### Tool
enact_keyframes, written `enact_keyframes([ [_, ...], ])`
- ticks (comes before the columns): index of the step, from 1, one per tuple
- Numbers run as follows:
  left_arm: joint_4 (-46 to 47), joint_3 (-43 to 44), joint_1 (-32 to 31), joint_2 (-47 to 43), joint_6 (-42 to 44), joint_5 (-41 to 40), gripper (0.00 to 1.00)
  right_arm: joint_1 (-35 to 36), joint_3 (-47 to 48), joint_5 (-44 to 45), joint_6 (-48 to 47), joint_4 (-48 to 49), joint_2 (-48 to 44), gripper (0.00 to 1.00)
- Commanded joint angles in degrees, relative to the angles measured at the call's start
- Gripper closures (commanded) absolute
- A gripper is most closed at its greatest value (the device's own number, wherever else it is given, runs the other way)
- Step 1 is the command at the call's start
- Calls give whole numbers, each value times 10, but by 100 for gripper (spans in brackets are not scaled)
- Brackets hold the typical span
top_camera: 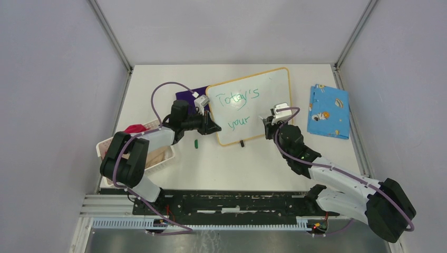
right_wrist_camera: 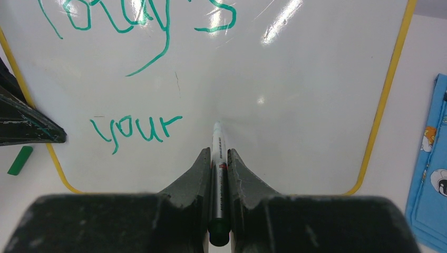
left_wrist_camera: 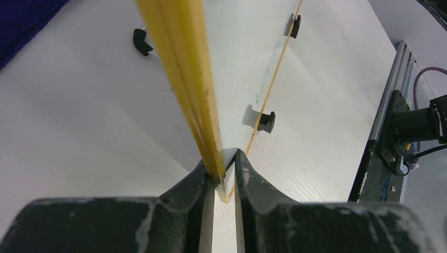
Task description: Write a sentence on the whiteboard
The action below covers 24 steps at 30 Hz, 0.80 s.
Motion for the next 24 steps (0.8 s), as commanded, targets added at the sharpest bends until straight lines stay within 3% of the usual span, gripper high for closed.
enact_keyframes([
  [1, -27, 5, -7, 9, 64, -54, 98, -2, 29, 10, 5, 30, 6, 100],
  [24, -27, 4, -7, 5, 66, -54, 98, -3, 48, 22, -4, 41, 40, 100],
])
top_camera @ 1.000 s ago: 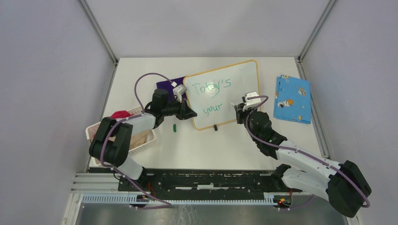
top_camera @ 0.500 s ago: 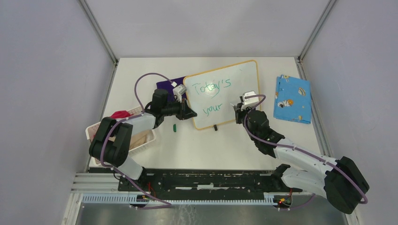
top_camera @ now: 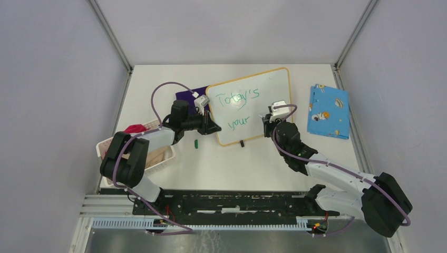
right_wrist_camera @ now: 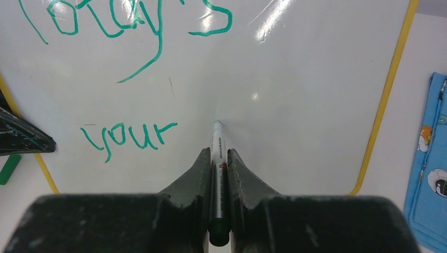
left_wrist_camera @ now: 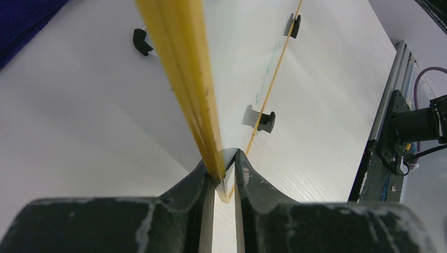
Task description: Write a sentence on the whiteboard
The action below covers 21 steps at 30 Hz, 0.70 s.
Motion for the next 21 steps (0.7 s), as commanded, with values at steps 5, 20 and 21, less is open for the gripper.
enact_keyframes([
  [5, -27, 4, -8, 5, 65, -54, 98, -2, 33, -2, -4, 38, 7, 100],
  [20, -27, 4, -9, 4, 65, -54, 98, -2, 19, -44, -2, 29, 6, 100],
  [21, -27, 4, -8, 4, 65, -55, 98, -2, 17, -45, -1, 28, 5, 100],
])
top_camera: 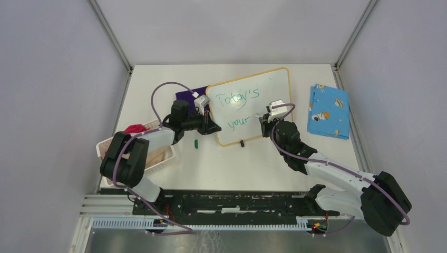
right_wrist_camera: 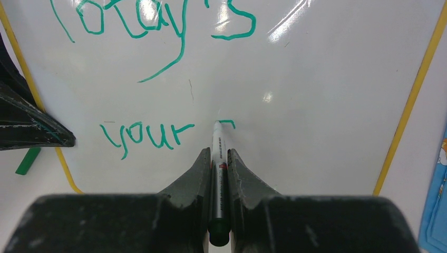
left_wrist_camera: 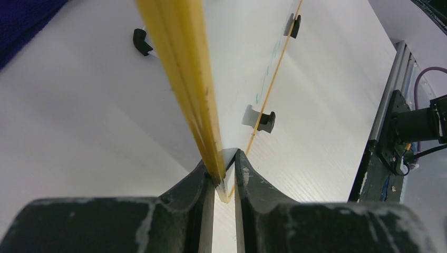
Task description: Write a sentence on the whiteboard
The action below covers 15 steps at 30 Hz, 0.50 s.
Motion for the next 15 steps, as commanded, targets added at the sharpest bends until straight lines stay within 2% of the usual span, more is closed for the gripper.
enact_keyframes([
  [1, -27, 4, -8, 4, 65, -55, 98, -1, 6, -12, 1, 20, -4, 100],
  [15, -30, 4, -12, 4, 67, -56, 98, -1, -22, -5, 1, 2, -22, 100],
])
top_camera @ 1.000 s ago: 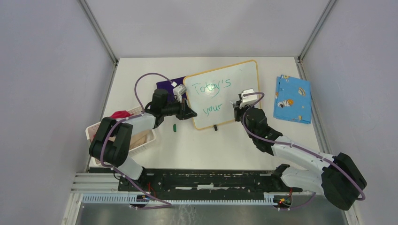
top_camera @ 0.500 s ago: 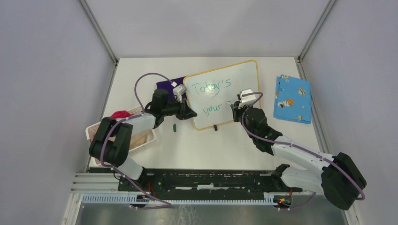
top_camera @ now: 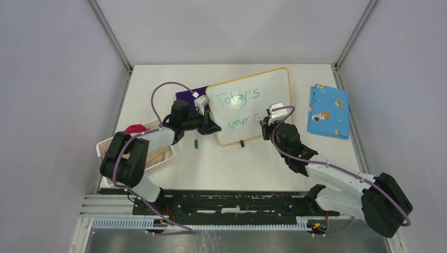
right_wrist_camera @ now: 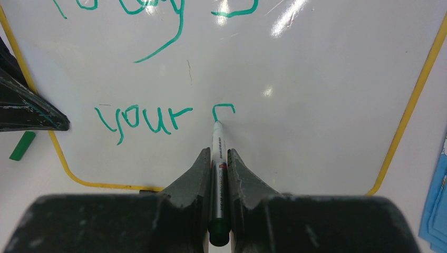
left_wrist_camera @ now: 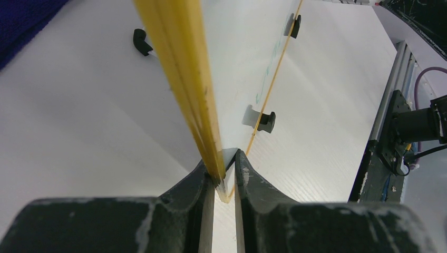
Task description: Write a sentence on the whiteboard
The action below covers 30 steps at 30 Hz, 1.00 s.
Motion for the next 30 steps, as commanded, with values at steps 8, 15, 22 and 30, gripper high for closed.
enact_keyframes([
  [8, -31, 4, -12, 5, 69, -56, 98, -2, -9, 22, -3, 0, -20, 100],
  [15, -31, 4, -12, 5, 69, -56, 98, -2, 8, 38, -11, -5, -17, 100],
  [22, -32, 5, -13, 5, 70, -57, 98, -2, 30, 38, -13, -7, -21, 100],
  [30, -32, 5, -13, 4, 69, -57, 98, -2, 63, 39, -27, -10, -28, 100],
])
